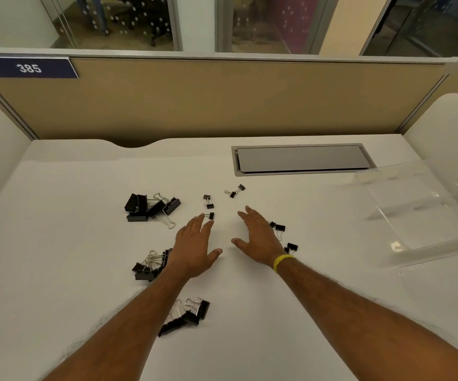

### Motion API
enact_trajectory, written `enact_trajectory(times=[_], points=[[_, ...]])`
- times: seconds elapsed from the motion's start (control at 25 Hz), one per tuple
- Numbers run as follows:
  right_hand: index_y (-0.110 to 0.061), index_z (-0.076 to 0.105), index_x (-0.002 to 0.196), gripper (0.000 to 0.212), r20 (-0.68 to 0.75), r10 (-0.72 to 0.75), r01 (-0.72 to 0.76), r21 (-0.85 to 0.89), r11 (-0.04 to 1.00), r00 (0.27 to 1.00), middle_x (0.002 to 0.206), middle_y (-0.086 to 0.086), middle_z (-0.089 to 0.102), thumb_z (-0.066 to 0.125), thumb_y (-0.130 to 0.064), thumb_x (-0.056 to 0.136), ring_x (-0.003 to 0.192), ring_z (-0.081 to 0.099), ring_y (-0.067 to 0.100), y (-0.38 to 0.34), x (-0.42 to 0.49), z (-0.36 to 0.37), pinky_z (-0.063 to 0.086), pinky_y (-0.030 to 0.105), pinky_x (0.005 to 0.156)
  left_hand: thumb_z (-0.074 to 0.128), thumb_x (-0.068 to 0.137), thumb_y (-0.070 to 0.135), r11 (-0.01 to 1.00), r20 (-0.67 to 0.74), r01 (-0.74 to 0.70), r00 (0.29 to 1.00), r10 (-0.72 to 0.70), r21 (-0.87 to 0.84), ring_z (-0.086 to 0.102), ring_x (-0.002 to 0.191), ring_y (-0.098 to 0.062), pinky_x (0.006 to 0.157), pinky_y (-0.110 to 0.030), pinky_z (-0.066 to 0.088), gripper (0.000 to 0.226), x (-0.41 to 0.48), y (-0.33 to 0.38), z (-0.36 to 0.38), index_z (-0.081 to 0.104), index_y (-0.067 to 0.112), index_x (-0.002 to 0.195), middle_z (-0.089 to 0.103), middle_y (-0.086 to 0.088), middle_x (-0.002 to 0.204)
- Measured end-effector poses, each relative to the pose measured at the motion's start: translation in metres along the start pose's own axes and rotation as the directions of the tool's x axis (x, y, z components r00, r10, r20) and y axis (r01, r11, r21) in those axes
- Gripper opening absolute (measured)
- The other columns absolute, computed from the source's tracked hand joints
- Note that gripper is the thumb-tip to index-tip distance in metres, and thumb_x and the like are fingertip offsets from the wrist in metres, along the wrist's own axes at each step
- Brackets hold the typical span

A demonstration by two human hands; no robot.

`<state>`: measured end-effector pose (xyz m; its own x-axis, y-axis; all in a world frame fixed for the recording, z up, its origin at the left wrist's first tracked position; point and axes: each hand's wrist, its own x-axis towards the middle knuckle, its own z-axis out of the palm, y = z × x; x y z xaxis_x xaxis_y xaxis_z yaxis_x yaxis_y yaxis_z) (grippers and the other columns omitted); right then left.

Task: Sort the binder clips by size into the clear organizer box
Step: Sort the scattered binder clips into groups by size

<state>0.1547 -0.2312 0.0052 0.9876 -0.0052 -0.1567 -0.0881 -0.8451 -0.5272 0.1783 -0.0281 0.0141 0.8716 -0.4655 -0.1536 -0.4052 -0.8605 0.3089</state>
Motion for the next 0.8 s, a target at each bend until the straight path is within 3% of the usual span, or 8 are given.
enact_trajectory(times=[0.24, 0.52, 0.68, 0.8], points=[[-0.012, 0.021, 0.152, 0.080, 0.049, 0.010, -0.004, -0.122, 0.992, 0.999, 0.162, 0.006, 0.013, 0.060, -0.046, 0.090, 0.150, 0.010, 0.024, 0.001, 0.064, -0.009, 0.015, 0.040, 0.121, 0.044, 0.093, 0.057, 1.000, 0.062, 0.020, 0.998, -0.020, 0.003, -0.002, 0.150, -0.021, 0.121, -0.042, 0.007, 0.085, 0.048, -0.002, 0.004, 0.007, 0.012, 0.155, -0.005, -0.006, 0.163], [-0.027, 0.021, 0.153, 0.070, 0.054, 0.008, 0.003, -0.201, 0.980, 0.999, 0.164, 0.005, -0.002, 0.046, -0.054, 0.094, 0.150, -0.003, 0.027, 0.019, 0.088, 0.002, 0.008, 0.048, 0.119, 0.039, 0.093, 0.061, 0.999, 0.034, -0.033, 0.999, 0.033, -0.011, -0.006, 0.150, -0.018, 0.121, -0.045, 0.000, 0.079, 0.061, -0.004, 0.022, 0.012, 0.019, 0.155, 0.001, -0.001, 0.164], [-0.025, 0.046, 0.142, 0.052, -0.059, -0.090, 0.085, -0.085, 0.993, 0.994, 0.160, 0.007, 0.020, 0.053, -0.045, 0.094, 0.149, 0.012, 0.027, 0.023, 0.088, 0.002, 0.012, 0.044, 0.120, 0.034, 0.091, 0.062, 0.989, -0.030, -0.144, 0.989, 0.143, -0.044, 0.007, 0.150, -0.017, 0.121, -0.046, 0.007, 0.072, 0.055, -0.006, 0.025, 0.029, 0.020, 0.150, 0.018, 0.001, 0.161], [-0.017, 0.047, 0.140, 0.054, -0.125, -0.055, 0.062, 0.052, 0.997, 0.991, 0.156, 0.007, 0.031, 0.061, -0.035, 0.091, 0.145, 0.023, 0.022, 0.022, 0.094, -0.005, 0.017, 0.036, 0.120, 0.046, 0.090, 0.054, 0.989, -0.140, -0.063, 0.989, 0.044, -0.134, 0.024, 0.145, -0.022, 0.116, -0.045, 0.022, 0.065, 0.059, -0.013, 0.019, 0.038, 0.019, 0.145, 0.030, -0.002, 0.156]])
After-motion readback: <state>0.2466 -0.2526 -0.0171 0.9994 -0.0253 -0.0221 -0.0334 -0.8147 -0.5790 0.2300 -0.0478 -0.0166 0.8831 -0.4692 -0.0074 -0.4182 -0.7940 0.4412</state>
